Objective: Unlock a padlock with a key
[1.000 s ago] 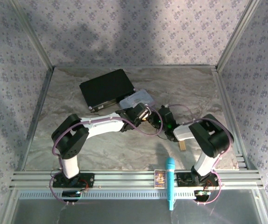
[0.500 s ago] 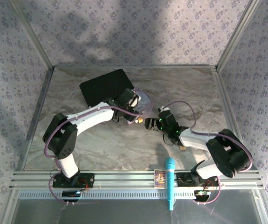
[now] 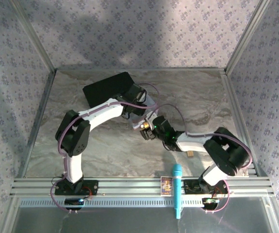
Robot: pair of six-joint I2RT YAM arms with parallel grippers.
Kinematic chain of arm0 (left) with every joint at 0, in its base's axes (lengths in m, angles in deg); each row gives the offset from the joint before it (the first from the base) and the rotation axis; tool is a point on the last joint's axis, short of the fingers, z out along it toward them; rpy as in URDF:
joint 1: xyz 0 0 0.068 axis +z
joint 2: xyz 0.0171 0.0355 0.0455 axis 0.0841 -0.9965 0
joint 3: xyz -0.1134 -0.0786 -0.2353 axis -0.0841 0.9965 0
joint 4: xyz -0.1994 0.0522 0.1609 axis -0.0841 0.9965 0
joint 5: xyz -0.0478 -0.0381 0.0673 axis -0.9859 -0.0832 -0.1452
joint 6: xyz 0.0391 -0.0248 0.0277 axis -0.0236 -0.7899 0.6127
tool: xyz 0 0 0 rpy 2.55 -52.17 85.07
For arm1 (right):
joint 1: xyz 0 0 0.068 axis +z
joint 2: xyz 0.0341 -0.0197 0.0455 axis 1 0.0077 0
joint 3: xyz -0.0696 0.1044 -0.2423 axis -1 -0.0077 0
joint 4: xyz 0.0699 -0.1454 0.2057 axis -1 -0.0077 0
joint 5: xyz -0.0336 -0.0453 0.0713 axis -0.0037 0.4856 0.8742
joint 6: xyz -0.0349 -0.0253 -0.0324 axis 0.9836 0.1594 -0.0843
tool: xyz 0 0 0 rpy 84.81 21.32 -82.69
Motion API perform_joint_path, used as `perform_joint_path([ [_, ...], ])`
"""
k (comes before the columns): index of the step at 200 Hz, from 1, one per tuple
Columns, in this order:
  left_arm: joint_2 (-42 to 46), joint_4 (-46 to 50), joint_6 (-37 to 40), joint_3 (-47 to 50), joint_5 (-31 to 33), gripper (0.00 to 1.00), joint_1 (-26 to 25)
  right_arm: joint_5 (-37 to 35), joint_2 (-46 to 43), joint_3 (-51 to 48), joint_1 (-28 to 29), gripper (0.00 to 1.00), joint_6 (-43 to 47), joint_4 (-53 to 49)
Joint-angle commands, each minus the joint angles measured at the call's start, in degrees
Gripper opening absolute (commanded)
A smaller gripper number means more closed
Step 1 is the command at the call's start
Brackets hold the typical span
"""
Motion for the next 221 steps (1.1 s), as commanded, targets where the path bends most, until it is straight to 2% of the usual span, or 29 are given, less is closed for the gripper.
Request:
perform_joint_path([
  [1,-2.2,-0.4,0.7,-0.7,1.5,0.63,-0.6,-1.0,3.5,2.5,-0.4,0.77,2.3,2.9],
  [47,-3.7,-0.7,2.9,1.9,2.6,0.59,-1.7,-4.7,10.0,6.0,-1.1,0.7,2.0,5.3],
  [73,-4.7,-1.5,5.6,3.5,6.3,0.58,-3.1,-2.9,12.9,6.6,-3.0,0.63,0.3,8.0],
  [87,-5.1,-1.4,6.9,4.0,7.7,0.58,-3.9,-2.1,13.6,6.8,-4.5,0.55,-1.6,8.2],
  [141,-6.0,-3.1,8.7,6.5,6.8,0.54,-5.5,-3.5,12.6,5.7,-5.9,0.34,-2.0,11.9],
  [164,-6.0,-3.8,8.6,7.8,6.6,0.54,-6.0,-1.5,12.1,5.8,-8.1,0.33,-4.3,11.1],
  [191,-5.9,-4.0,8.5,8.9,6.7,0.54,-6.0,-3.0,11.6,6.1,-8.2,0.31,-4.0,6.9],
  [221,-4.8,-5.0,8.5,11.0,6.8,0.54,-6.0,-3.2,9.3,3.3,-11.7,0.29,-9.2,6.3],
])
